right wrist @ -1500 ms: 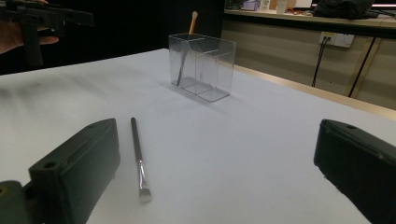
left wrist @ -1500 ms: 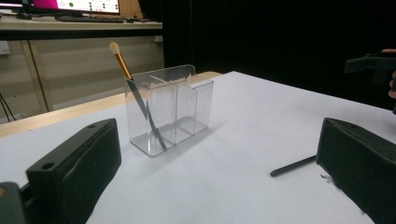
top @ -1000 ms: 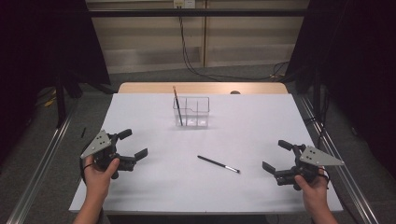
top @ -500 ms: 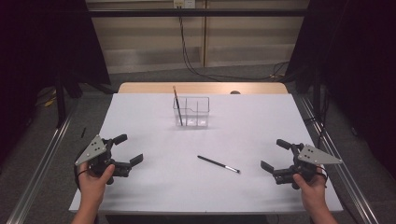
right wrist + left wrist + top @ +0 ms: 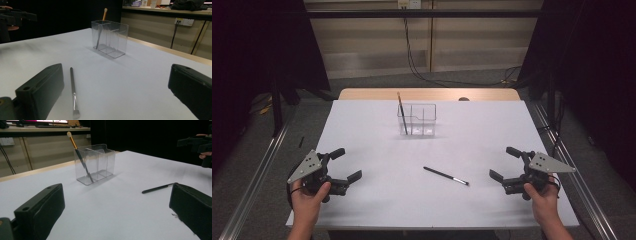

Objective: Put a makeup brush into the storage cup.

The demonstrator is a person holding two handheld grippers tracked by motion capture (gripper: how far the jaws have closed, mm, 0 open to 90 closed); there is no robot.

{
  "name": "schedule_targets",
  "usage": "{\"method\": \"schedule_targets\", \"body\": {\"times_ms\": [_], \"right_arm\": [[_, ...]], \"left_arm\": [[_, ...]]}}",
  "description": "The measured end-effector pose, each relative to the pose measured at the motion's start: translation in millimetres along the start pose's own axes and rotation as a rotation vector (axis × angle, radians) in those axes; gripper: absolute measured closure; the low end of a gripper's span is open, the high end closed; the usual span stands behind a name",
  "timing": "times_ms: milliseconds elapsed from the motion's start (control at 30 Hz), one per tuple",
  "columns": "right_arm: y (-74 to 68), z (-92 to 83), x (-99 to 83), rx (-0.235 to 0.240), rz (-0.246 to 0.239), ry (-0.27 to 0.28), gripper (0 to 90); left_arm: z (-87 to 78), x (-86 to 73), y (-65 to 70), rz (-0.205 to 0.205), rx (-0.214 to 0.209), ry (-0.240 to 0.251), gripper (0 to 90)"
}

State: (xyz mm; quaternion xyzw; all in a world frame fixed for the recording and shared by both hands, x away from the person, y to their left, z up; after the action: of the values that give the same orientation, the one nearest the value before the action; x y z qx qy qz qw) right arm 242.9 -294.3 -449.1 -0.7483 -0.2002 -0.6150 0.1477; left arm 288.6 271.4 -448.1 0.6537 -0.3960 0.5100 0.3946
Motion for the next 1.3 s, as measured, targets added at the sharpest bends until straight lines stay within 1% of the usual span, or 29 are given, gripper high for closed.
{"method": "schedule_targets", "body": {"times_ms": [133,200,367,533,700,833,867,933,967,1033,1100,1200,1300], "right_arm": [[0.8,0.1,0.0,-0.001,0.002,0.0,0.0],[1.5,-0.5,0.2,-0.001,0.004,-0.001,0.0],[3.2,-0.9,-0.2,-0.005,0.01,-0.001,0.0],[1.9,0.5,0.9,-0.005,0.011,0.0,0.0],[-0.2,6.5,2.9,0.0,0.007,-0.01,0.0],[-2.9,13.8,9.5,0.001,0.005,-0.007,0.0],[-3.4,15.0,10.6,0.005,0.005,-0.007,0.0],[-5.4,17.3,13.6,0.012,-0.002,-0.009,0.0],[-6.4,18.8,15.4,0.017,-0.002,-0.009,0.0],[-7.7,21.7,17.8,0.031,0.005,-0.013,0.0],[-8.9,24.7,19.1,0.041,0.0,-0.016,0.0],[-12.1,29.4,19.9,0.054,-0.007,-0.019,0.0],[-15.5,34.2,20.0,0.064,-0.011,-0.029,0.0]], "left_arm": [[-0.3,0.3,1.1,0.004,-0.002,0.001,0.0],[0.4,0.8,2.5,-0.004,-0.001,0.014,0.0],[2.2,1.4,2.7,-0.002,-0.004,0.011,0.1],[2.0,1.5,2.0,-0.004,-0.003,0.013,0.0],[1.4,0.8,1.6,-0.002,-0.002,0.005,0.1],[-0.1,1.7,2.8,-0.002,0.003,0.007,0.1],[-0.7,2.4,3.4,-0.002,0.006,0.016,0.0],[-1.3,2.7,3.9,0.001,0.009,0.017,0.1],[-1.1,2.2,4.2,-0.004,0.009,0.021,0.1],[-1.1,0.2,3.9,-0.013,0.005,0.018,0.0],[-0.9,-0.6,3.8,-0.008,0.003,0.009,0.0],[-0.7,0.3,5.0,-0.001,0.001,0.006,0.1],[-0.8,0.2,5.9,-0.003,-0.002,0.009,0.0]]}}
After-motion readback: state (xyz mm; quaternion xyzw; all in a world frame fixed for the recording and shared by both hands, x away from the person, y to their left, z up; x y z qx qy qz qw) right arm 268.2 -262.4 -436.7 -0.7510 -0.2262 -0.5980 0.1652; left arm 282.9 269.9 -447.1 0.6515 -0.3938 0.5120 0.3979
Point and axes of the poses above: each handheld gripper's, and its own axes: z roughly forward along the jaws, x roughly out of its top, y roughly to its right, the point moved 1 cm from there along z, roughly forward along the jaws, and after that the axes turned 14 degrees about -x, right-handed, at the moved point
